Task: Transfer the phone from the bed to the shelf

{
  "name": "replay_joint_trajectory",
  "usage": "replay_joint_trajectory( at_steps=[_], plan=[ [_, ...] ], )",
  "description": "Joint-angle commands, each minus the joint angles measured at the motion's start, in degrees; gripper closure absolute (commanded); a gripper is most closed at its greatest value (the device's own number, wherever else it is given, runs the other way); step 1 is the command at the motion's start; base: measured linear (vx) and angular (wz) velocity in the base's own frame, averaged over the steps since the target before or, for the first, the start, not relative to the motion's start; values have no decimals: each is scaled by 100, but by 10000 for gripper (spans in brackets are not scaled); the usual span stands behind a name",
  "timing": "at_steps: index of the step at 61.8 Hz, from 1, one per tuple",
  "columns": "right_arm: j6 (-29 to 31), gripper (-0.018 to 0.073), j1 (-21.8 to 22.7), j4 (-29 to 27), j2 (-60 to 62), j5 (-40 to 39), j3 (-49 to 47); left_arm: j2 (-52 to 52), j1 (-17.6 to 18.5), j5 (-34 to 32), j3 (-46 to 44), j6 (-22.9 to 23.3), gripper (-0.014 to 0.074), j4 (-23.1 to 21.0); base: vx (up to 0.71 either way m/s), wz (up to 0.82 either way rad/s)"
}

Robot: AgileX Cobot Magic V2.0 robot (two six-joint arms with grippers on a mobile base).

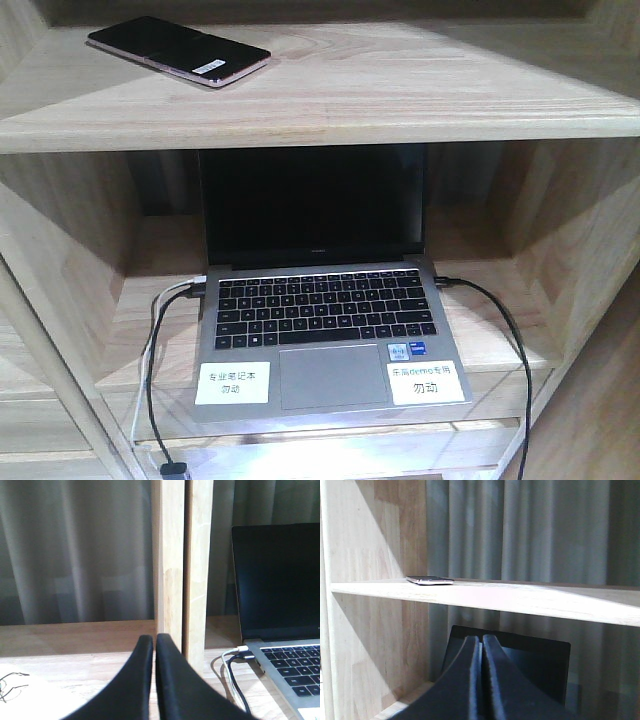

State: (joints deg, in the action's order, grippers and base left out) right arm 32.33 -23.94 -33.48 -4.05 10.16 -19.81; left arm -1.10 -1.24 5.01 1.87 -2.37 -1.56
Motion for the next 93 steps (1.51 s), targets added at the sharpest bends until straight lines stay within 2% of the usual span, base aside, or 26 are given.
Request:
replay_joint_trajectory(
  at_steps=[1,9,13,18,27,34,39,43,58,66,76,93],
  plan=[
    [54,565,12,-37,-78,-350,-134,-42,-19,-412,-143,50,595,-56,0,0],
    [49,565,12,52,-78,-348,-134,-42,-19,-412,-143,50,595,-56,0,0],
    [-53,565,12,285,-78,-348,-134,-42,-19,-412,-143,50,595,-56,0,0],
    [-577,565,12,965,-78,-348,-134,-42,-19,-412,-143,50,595,-56,0,0],
    [-2120,565,12,2359,-78,-353,-134,-42,-19,-412,-143,50,595,-56,0,0],
    [-2625,565,20,2868,-78,-345,-134,-42,-19,-412,-143,50,595,-56,0,0],
    [-2588,565,57,2938,-78,-314,-134,-42,-19,-412,-143,50,595,-56,0,0],
    [-2588,565,290,2938,-78,-285,-134,-42,-19,-412,-143,50,595,-56,0,0],
    [-2583,565,1832,2914,-78,-48,-46,-42,-19,-412,-143,50,595,-56,0,0],
    [-2583,565,2376,2823,-78,-237,370,-42,-19,-412,-143,50,595,-56,0,0],
    [-2583,565,2636,2828,-78,-411,848,-42,-19,-412,-143,50,595,-56,0,0],
    [-2583,565,2642,2828,-78,-772,1573,-42,-19,-412,-143,50,595,-56,0,0]
  ],
)
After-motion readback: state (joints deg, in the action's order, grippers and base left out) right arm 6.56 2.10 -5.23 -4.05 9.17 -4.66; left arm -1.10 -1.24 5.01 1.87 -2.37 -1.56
